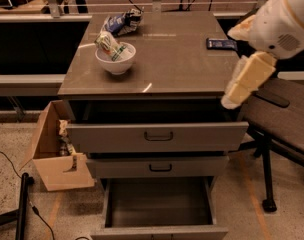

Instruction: Place 7up can into bottom drawer

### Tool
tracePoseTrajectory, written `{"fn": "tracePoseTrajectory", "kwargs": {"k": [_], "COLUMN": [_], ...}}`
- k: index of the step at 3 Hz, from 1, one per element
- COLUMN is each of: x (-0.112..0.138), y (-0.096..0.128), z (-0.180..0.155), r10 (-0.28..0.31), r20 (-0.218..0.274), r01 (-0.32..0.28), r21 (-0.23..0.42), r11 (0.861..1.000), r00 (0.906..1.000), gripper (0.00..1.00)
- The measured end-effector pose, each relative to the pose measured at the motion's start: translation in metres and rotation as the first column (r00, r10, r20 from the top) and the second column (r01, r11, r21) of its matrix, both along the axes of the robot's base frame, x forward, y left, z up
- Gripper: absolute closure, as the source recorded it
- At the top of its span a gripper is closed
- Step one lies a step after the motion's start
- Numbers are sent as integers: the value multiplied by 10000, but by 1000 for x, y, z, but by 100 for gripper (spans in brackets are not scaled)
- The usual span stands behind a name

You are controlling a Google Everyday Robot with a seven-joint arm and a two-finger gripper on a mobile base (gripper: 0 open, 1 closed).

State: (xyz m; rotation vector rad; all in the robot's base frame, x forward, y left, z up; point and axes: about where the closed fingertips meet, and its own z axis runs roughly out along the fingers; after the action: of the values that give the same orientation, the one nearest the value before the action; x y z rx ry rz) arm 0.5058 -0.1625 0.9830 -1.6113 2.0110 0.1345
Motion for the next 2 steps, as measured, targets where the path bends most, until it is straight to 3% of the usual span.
{"fn": "tracePoseTrajectory", "kwargs": {"k": [1,2], "x": [52,109], "y": [57,112], "z": [-15,-35], "r10": [279,-148], "r20": [249,271], "r01": [-311,75], "r21": [1406,2521], "r11": [9896,9677], "r00": [9993,9995], "gripper": [0,0]}}
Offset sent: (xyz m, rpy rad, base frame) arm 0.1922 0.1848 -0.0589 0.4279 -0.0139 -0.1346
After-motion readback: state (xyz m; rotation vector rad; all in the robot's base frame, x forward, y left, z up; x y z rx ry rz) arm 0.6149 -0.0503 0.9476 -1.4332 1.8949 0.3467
